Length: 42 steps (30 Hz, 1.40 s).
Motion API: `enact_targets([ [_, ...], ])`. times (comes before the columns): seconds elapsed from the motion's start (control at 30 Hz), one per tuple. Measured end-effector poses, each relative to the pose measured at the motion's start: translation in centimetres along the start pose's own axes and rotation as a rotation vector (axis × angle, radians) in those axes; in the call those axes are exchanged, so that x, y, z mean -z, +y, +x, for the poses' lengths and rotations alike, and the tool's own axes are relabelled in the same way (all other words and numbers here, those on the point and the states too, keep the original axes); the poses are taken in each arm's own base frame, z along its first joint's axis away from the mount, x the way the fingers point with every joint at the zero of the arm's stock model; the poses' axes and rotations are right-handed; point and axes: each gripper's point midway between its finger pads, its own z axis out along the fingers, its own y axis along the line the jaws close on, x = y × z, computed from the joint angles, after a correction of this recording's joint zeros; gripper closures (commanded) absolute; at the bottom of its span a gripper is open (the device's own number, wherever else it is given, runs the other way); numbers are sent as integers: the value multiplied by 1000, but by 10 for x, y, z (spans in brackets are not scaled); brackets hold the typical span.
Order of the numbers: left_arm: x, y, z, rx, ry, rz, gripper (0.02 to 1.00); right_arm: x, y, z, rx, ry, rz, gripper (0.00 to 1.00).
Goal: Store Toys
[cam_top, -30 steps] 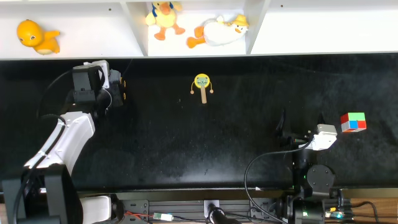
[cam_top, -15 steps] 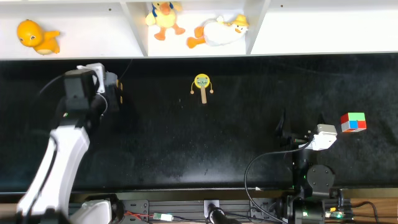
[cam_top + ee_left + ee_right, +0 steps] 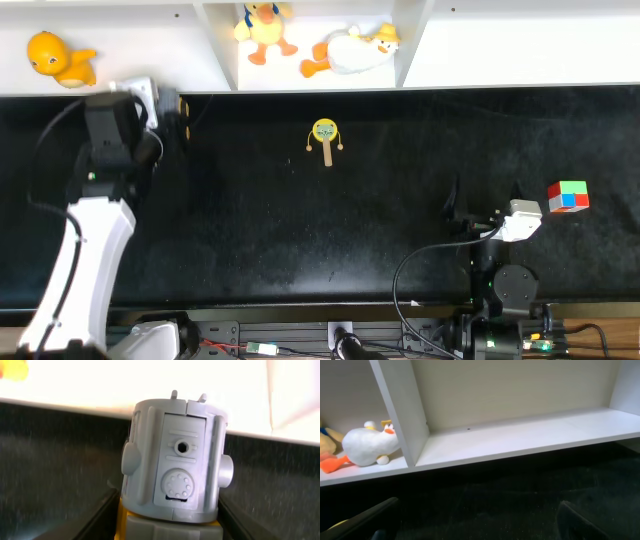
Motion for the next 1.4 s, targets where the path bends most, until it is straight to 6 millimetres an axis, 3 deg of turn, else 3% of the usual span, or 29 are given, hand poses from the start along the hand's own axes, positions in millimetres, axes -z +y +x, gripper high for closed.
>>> enact_targets([
  [0.3,-37,-9,-52,-1,-8,23,713,0,0,0,0,0,0,5],
  [0.5,-75,-18,-68,-12,17,35,691,0,0,0,0,0,0,5],
  [0.53,-80,-19,-69,-13,21,36,617,0,0,0,0,0,0,5],
  [0.57,-85,-20,-73,-15,11,38,467,0,0,0,0,0,0,5],
  [0.63,-90,-21,-80,-20,-1,41,75,0,0,0,0,0,0,7],
  [0.67,-92,-22,-80,-17,-2,43,20,0,0,0,0,0,0,5],
  [0.93,-95,-20,-73,-17,25,32,20,0,0,0,0,1,0,5],
  [1.1,-81,-17,-61,-37,28,24,20,0,0,0,0,0,0,5],
  [1.27,-31,-13,-31,-41,-33,26,20,0,0,0,1,1,0,7],
  [1.4,10,-8,13,-40,-48,29,20,0,0,0,0,0,0,12],
])
